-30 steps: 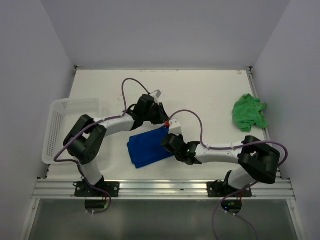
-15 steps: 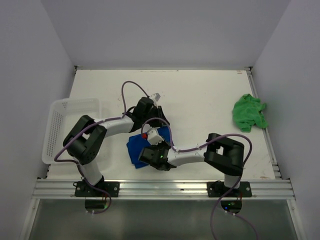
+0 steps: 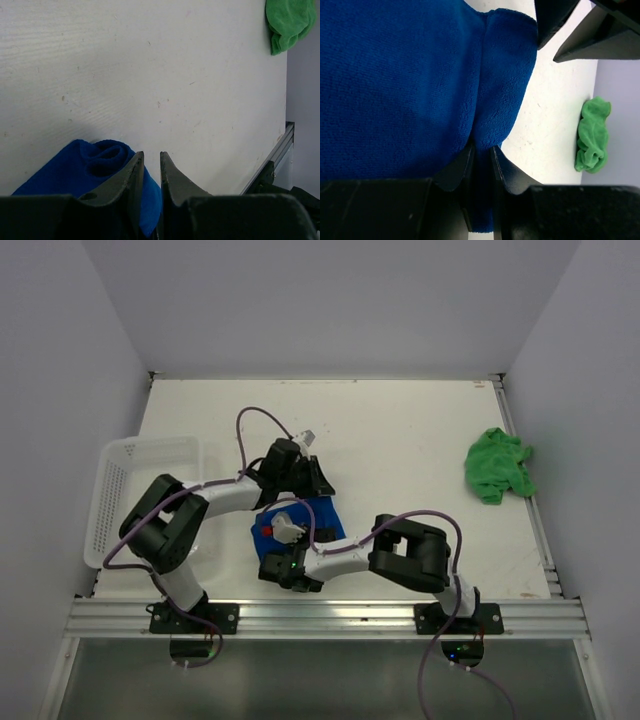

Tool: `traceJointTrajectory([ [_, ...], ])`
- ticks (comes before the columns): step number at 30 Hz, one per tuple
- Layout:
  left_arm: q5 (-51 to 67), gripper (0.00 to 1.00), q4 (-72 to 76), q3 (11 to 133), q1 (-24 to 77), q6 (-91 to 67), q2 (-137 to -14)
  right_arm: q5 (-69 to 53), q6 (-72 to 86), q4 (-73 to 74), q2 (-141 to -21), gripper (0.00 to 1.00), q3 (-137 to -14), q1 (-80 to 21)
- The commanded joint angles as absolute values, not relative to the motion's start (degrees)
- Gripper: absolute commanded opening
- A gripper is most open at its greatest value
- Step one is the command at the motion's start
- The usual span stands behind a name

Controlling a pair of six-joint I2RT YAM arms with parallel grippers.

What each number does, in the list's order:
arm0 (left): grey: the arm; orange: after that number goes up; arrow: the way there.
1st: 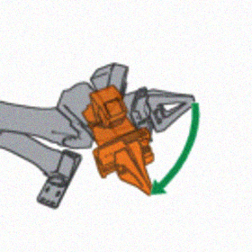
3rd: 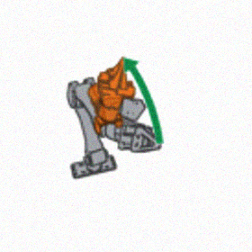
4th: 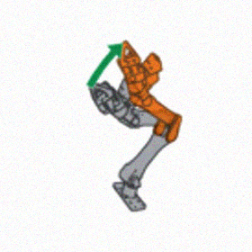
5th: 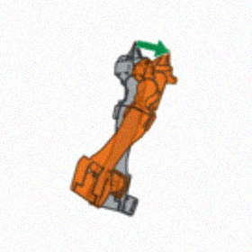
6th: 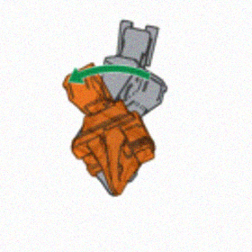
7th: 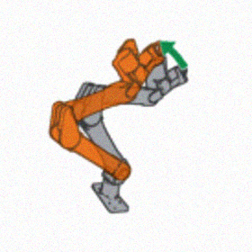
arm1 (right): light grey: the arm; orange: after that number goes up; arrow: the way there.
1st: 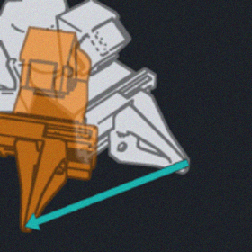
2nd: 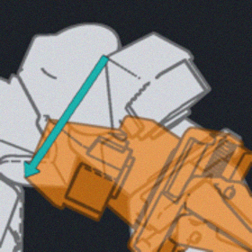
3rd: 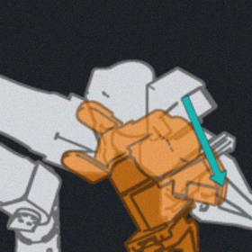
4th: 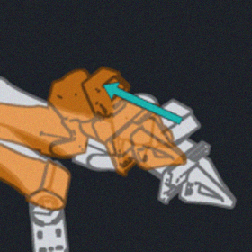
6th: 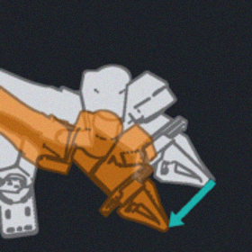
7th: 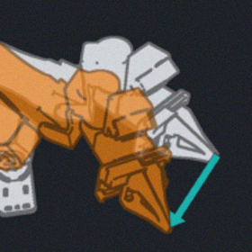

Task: Roll the towels
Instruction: Roll the towel

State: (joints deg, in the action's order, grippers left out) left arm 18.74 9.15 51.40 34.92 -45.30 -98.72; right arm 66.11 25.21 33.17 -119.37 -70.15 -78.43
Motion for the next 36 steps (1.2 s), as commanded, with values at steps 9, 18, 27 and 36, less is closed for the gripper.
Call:
traceJointTrajectory([
  [9, 20.31, 0.22, 11.95, 48.25, 35.33, -43.16, -93.69, 62.58, 22.24, 37.26, -125.24, 0.07, -74.79, -78.66],
  [18, 23.54, 0.23, 11.34, 48.51, 35.25, -41.31, -89.82, 60.73, 21.62, 36.21, -126.03, 0.07, -74.18, -78.57],
  [27, 31.28, 0.23, 14.76, 46.94, 35.33, -39.11, -95.88, 59.59, 20.13, 34.89, -127.00, 0.07, -74.44, -78.58],
  [36, 26.91, 0.22, 12.13, 44.39, 35.25, -36.48, -98.53, 58.54, 20.30, 33.75, -127.09, 0.08, -74.18, -78.40],
])
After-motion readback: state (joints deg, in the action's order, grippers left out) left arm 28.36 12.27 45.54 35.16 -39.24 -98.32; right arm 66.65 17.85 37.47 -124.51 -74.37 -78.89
